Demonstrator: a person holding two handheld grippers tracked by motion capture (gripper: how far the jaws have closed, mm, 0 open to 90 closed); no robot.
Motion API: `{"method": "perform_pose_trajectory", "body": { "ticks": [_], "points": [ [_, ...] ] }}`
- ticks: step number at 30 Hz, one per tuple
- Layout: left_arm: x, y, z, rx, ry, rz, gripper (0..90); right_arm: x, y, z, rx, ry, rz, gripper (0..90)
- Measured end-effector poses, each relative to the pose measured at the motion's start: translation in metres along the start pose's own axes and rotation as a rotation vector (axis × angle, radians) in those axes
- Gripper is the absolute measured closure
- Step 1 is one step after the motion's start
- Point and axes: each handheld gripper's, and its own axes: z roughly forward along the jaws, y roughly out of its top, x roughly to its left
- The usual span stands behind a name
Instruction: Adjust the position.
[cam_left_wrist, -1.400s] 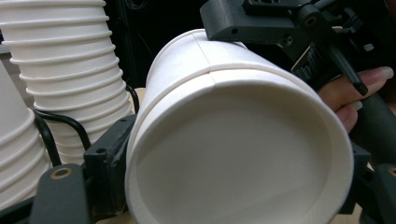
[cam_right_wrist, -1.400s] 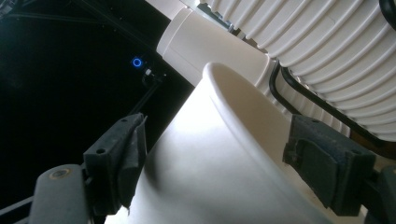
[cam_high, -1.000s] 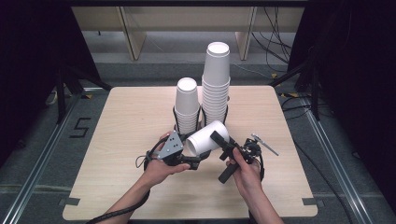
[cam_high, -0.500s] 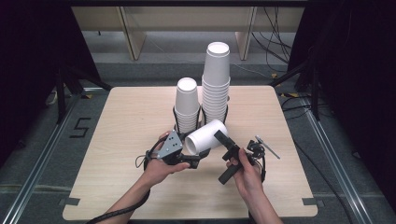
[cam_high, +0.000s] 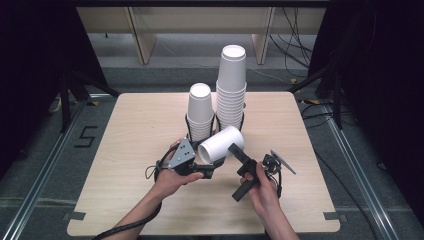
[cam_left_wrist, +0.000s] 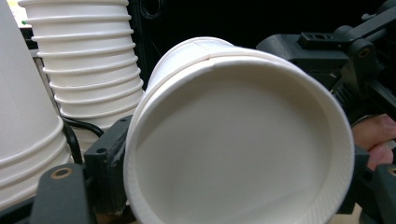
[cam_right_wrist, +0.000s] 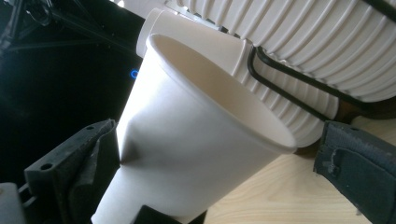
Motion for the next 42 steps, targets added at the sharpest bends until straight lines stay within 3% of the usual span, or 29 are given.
{"method": "perform_pose_trajectory", "body": {
  "ticks": [5, 9, 10, 11, 14, 16, 18, 20, 22, 24, 25, 28, 32, 34, 35, 36, 38, 42],
  "points": [
    [-0.001, 0.000, 0.002, -0.001, -0.003, 0.000, 21.3, 0.000, -0.003, 0.003, 0.006, 0.035, 0.055, 0.5],
    [-0.002, 0.000, 0.003, -0.002, -0.005, 0.000, 21.3, 0.001, -0.003, 0.004, 0.005, 0.045, 0.070, 0.3],
    [-0.003, 0.000, 0.004, -0.001, -0.006, 0.000, 21.3, -0.001, -0.003, 0.005, -0.006, 0.046, 0.037, 0.3],
    [-0.004, 0.000, 0.004, 0.000, -0.007, -0.001, 21.3, 0.000, -0.002, 0.005, -0.005, 0.050, 0.065, 0.3],
    [-0.007, -0.002, 0.006, 0.014, -0.022, 0.008, 21.3, 0.002, -0.001, 0.005, 0.001, 0.050, 0.067, 0.5],
    [-0.010, -0.002, 0.008, 0.016, -0.030, 0.013, 21.3, 0.001, -0.001, 0.007, 0.000, 0.045, 0.028, 0.5],
    [-0.013, -0.002, 0.010, 0.021, -0.033, 0.021, 21.3, 0.004, -0.001, 0.008, 0.001, 0.043, 0.047, 0.5],
    [-0.013, -0.002, 0.010, 0.023, -0.034, 0.022, 21.3, 0.003, 0.000, 0.008, -0.009, 0.045, 0.015, 0.5],
    [-0.013, -0.002, 0.011, 0.025, -0.036, 0.024, 21.3, 0.005, 0.001, 0.008, -0.005, 0.046, 0.024, 0.8],
    [-0.013, -0.003, 0.011, 0.032, -0.036, 0.028, 21.3, 0.004, 0.001, 0.008, -0.004, 0.035, -0.014, 2.4],
    [-0.013, -0.003, 0.011, 0.036, -0.036, 0.030, 21.3, 0.005, 0.001, 0.007, 0.002, 0.034, 0.002, 4.1],
    [-0.014, -0.004, 0.011, 0.040, -0.035, 0.027, 21.3, 0.004, 0.001, 0.008, -0.004, 0.026, -0.044, 6.0],
    [-0.013, -0.005, 0.010, 0.049, -0.036, 0.026, 21.2, 0.007, 0.000, 0.008, 0.010, 0.029, -0.050, 10.0],
    [-0.012, -0.005, 0.011, 0.052, -0.035, 0.026, 21.2, 0.007, 0.000, 0.009, 0.012, 0.025, -0.083, 11.6],
    [-0.012, -0.005, 0.011, 0.048, -0.036, 0.026, 21.2, 0.009, 0.000, 0.008, 0.022, 0.027, -0.066, 12.1],
    [-0.013, -0.005, 0.011, 0.054, -0.039, 0.019, 21.2, 0.007, 0.000, 0.009, 0.013, 0.025, -0.107, 12.3],
    [-0.012, -0.004, 0.011, 0.055, -0.035, 0.023, 21.1, 0.009, 0.000, 0.009, 0.022, 0.028, -0.090, 12.7],
    [-0.012, -0.004, 0.011, 0.057, -0.031, 0.023, 21.0, 0.009, 0.001, 0.010, 0.012, 0.033, -0.138, 13.1]
  ]
}}
